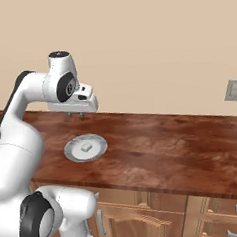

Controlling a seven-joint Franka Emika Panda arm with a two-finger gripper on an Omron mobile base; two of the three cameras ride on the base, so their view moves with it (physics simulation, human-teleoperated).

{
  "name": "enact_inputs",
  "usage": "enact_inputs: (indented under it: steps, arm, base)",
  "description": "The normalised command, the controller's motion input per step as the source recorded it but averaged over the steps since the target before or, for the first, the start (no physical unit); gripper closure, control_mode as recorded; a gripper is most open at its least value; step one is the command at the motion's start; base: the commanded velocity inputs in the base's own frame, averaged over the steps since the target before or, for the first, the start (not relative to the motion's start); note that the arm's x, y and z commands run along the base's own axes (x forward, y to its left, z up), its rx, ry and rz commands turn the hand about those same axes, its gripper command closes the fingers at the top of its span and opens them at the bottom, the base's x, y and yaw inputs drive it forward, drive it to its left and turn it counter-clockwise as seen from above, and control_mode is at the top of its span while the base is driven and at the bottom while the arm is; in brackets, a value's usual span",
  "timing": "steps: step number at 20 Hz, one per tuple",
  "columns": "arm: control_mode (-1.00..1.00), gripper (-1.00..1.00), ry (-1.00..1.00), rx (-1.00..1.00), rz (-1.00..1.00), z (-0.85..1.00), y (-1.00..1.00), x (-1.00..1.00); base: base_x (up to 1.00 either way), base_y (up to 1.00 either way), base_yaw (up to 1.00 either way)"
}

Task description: Pick up the marshmallow and place it in the cup of hot chocolate on the dining counter.

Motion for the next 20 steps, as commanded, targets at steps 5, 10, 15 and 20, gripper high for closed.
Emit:
enact_inputs:
  steps: [5,10,15,20]
  arm:
    - [-1.00,-1.00,-0.06,0.00,0.00,-0.31,0.02,-0.03]
    - [-1.00,-1.00,-0.08,0.01,-0.05,-0.53,0.31,0.00]
    - [-1.00,-1.00,0.10,-0.05,-0.03,-0.34,0.26,0.10]
    - [-1.00,-1.00,0.14,-0.03,-0.02,-0.35,0.23,0.39]
  base:
    - [0.00,0.00,0.00]
    - [0.00,0.00,0.00]
    - [0.00,0.00,0.00]
    - [0.00,0.00,0.00]
